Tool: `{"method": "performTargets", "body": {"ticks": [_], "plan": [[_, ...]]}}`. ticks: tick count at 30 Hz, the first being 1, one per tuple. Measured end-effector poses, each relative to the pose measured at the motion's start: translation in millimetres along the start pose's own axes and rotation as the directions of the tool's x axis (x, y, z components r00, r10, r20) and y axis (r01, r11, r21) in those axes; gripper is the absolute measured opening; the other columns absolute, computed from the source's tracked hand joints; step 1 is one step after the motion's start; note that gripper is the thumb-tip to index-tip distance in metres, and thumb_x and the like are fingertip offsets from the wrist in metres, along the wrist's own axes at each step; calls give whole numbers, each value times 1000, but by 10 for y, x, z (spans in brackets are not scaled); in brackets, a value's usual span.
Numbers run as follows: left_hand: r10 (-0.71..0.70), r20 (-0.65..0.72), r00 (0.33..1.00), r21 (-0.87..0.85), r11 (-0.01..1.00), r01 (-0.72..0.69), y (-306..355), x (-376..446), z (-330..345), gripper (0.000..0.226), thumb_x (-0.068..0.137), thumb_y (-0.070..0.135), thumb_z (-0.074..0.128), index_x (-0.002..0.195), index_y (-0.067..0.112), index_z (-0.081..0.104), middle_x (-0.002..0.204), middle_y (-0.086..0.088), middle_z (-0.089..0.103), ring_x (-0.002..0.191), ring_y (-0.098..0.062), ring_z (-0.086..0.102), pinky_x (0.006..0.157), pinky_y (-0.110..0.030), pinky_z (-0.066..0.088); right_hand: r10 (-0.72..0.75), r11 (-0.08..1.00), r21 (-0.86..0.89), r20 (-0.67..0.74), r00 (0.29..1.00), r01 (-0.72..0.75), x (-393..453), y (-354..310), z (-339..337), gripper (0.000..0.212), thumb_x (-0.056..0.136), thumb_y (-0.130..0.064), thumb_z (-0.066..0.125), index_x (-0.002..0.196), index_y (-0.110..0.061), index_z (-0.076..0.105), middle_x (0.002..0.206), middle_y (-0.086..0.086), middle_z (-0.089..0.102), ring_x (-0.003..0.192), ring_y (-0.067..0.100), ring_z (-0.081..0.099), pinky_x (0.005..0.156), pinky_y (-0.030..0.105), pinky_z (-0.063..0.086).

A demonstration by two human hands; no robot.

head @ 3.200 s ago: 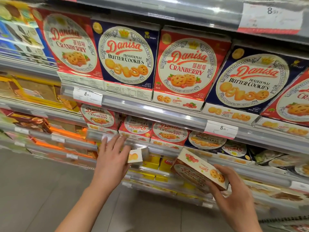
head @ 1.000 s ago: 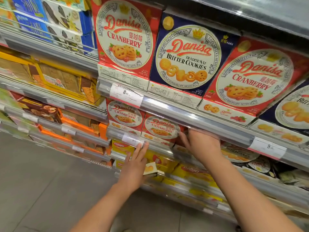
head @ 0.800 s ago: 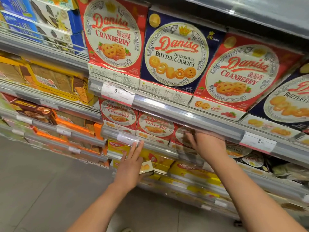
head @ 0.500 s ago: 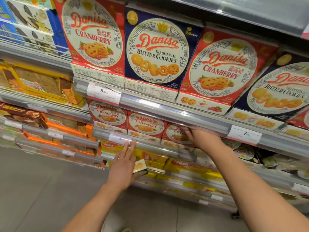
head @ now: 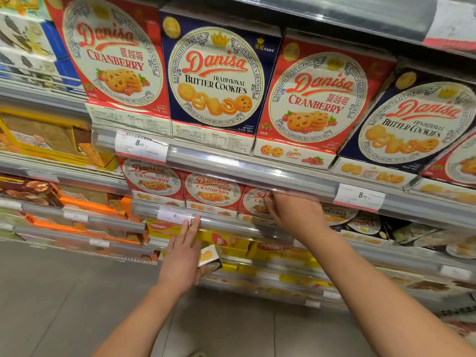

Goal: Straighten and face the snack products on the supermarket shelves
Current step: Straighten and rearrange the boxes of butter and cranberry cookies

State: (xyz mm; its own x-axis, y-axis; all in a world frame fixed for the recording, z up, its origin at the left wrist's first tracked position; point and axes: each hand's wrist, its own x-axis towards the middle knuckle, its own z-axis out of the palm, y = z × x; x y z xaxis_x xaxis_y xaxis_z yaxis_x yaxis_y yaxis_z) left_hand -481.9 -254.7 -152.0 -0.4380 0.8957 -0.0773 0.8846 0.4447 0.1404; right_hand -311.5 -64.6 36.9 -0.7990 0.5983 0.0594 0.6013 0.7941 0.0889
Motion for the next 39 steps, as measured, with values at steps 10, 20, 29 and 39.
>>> {"method": "performTargets", "body": {"ticks": [10,20,29,39], "plan": [[-22,-35,999,-120,993,17,179,11,-71,44,82,57,74,114,28,64,168,-7,-12,157,-29,-6,125,-48,21,-387,908,30,-315,866,417,-905,61,619,43,94,-13,45,130,-9,68,152,22,48,143,40,43,111,61,40],[-49,-89,995,-215,976,29,548,23,-149,64,78,63,73,127,22,63,170,-1,13,156,-30,15,120,-47,33,-268,955,-4,-443,856,297,-480,272,463,58,88,-18,67,145,-17,54,142,17,55,127,36,50,101,51,42],[-132,-77,988,-273,956,106,757,-264,-109,56,75,50,83,119,20,63,169,-9,18,154,-36,23,116,-55,37,-218,969,50,-286,933,242,-128,406,390,55,81,-22,83,129,-22,55,73,7,66,55,30,60,37,32,47],[-197,9,980,-287,939,191,801,-484,-109,52,84,55,72,122,23,57,171,0,11,156,-27,15,118,-42,36,6,935,354,-63,998,17,-25,387,242,23,107,-33,44,84,-32,41,68,-11,39,64,11,44,51,24,21]]}}
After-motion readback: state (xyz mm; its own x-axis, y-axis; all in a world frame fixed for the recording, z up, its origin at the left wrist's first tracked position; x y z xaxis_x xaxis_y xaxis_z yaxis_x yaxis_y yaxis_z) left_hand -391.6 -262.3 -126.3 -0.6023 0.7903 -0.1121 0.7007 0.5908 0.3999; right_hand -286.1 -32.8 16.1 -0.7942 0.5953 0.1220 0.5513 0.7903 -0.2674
